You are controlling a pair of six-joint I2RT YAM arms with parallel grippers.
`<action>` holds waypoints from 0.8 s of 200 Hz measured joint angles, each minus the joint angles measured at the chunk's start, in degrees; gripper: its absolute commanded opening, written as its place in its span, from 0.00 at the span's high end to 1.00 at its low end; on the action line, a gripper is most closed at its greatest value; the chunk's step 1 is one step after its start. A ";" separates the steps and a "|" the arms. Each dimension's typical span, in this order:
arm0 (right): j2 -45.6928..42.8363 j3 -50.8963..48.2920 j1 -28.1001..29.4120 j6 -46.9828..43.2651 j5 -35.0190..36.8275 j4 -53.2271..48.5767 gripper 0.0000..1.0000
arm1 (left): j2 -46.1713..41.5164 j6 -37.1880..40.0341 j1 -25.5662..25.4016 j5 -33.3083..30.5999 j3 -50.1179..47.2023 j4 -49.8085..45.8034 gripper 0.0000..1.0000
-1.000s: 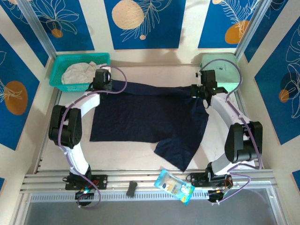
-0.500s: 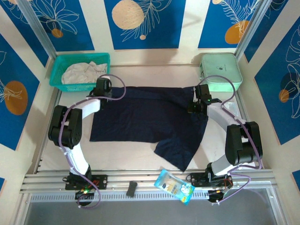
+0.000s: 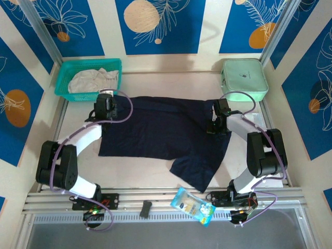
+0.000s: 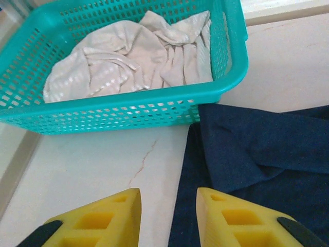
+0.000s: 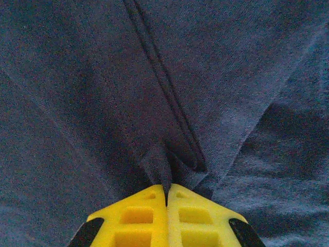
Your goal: Fold and stack the t-shirts
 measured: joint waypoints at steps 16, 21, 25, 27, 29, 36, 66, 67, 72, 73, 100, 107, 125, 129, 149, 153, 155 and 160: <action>0.68 0.04 0.15 0.13 -0.96 -0.92 0.80 | -2.62 -0.55 -0.02 -0.26 -1.86 -0.70 0.63; 0.87 0.09 0.24 0.04 -1.29 -1.46 0.76 | -3.21 -0.90 -0.02 -0.46 -2.16 -1.07 0.62; 0.94 0.13 0.28 -0.24 -1.64 -1.90 0.73 | -3.67 -1.14 -0.02 -0.59 -2.32 -1.44 0.61; 0.94 0.13 0.35 -0.20 -1.75 -2.08 0.72 | -3.87 -1.33 -0.02 -0.63 -2.36 -1.68 0.61; 0.96 0.13 0.39 0.07 -1.86 -2.19 0.70 | -4.13 -1.31 -0.02 -0.66 -2.36 -1.99 0.61; 0.96 0.20 0.59 -0.11 -2.29 -2.95 0.65 | -4.79 -1.79 -0.02 -0.83 -2.36 -2.78 0.60; 0.35 2.32 1.03 -1.27 -3.85 -6.91 0.45 | -7.26 -5.31 -0.09 -1.33 -2.32 -7.52 0.61; 0.28 2.38 1.03 -1.29 -3.89 -7.02 0.44 | -7.28 -5.40 -0.09 -1.31 -2.32 -7.63 0.61; -0.20 2.91 1.09 -1.27 -4.15 -7.74 0.42 | -7.65 -6.25 -0.11 -1.38 -2.32 -8.66 0.61; -0.35 3.08 1.14 -1.44 -4.17 -7.96 0.41 | -7.69 -6.32 -0.13 -1.42 -2.32 -8.81 0.61; -3.21 8.09 0.92 -1.86 -5.68 -10.60 0.36 | -9.88 -10.93 -0.22 -1.38 -2.45 -13.40 0.61; -3.30 10.16 0.66 -2.03 -6.16 -10.93 0.36 | -10.73 -12.17 -0.31 -1.16 -2.73 -14.16 0.61; -1.36 15.82 -0.39 -2.91 -7.52 -10.67 0.40 | -12.94 -15.06 -0.50 -0.37 -3.89 -16.06 0.61; -0.55 17.20 -0.68 -2.99 -7.74 -10.49 0.42 | -13.29 -15.58 -0.52 -0.17 -4.11 -16.65 0.62; 5.75 23.30 -1.77 -4.15 -9.03 -9.01 0.46 | -13.86 -17.79 -0.52 1.07 -4.46 -19.37 0.63; 6.71 23.76 -1.84 -4.22 -9.16 -8.59 0.47 | -13.86 -18.18 -0.52 1.38 -4.48 -19.80 0.63; 7.21 23.87 -1.88 -4.33 -9.22 -8.33 0.47 | -13.86 -18.27 -0.52 1.49 -4.48 -20.00 0.64; 8.11 23.93 -2.05 -4.39 -9.31 -8.04 0.48 | -13.86 -18.64 -0.52 1.73 -4.48 -20.48 0.64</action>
